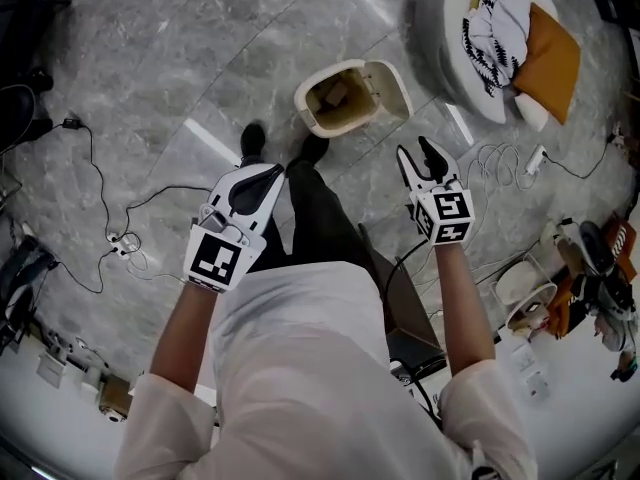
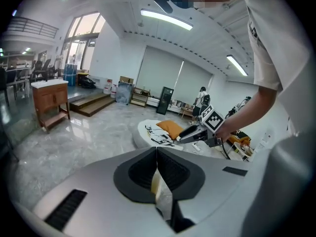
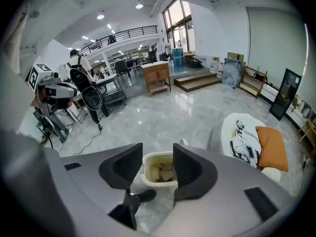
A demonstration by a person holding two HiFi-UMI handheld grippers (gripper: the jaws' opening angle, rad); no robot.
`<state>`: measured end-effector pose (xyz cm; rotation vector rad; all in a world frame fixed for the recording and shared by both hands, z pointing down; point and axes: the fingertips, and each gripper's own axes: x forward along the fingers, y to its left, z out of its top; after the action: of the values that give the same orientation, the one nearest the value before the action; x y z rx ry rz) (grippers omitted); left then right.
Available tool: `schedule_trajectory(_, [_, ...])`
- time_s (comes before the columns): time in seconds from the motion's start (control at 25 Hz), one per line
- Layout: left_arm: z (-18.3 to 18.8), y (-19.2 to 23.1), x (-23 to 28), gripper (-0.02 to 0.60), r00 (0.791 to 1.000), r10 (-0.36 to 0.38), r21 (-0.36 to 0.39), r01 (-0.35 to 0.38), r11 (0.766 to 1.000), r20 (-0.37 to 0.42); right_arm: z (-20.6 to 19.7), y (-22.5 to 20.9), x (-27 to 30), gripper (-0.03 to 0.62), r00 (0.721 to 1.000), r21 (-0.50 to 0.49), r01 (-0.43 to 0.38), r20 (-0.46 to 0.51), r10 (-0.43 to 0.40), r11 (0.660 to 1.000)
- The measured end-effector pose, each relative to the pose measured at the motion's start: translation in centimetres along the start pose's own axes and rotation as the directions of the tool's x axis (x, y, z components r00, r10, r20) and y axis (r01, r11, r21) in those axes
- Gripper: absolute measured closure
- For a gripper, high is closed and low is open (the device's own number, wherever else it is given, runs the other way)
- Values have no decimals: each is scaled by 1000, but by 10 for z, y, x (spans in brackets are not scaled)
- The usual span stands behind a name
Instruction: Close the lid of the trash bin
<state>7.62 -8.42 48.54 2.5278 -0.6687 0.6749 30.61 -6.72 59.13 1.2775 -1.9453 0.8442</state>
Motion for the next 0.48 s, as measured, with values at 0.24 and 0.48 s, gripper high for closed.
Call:
schedule_trajectory(0.24, [-18,4,13,563,999,36,-18,-36,999,-7,-23,-16,43,342,997,-25,-33,-76,31,999])
schedule_trajectory(0.48, [-43,5,20,564,998,53,-78,-55,995,-29,-43,-43,76,333,991,-56,-14,-135,7,998])
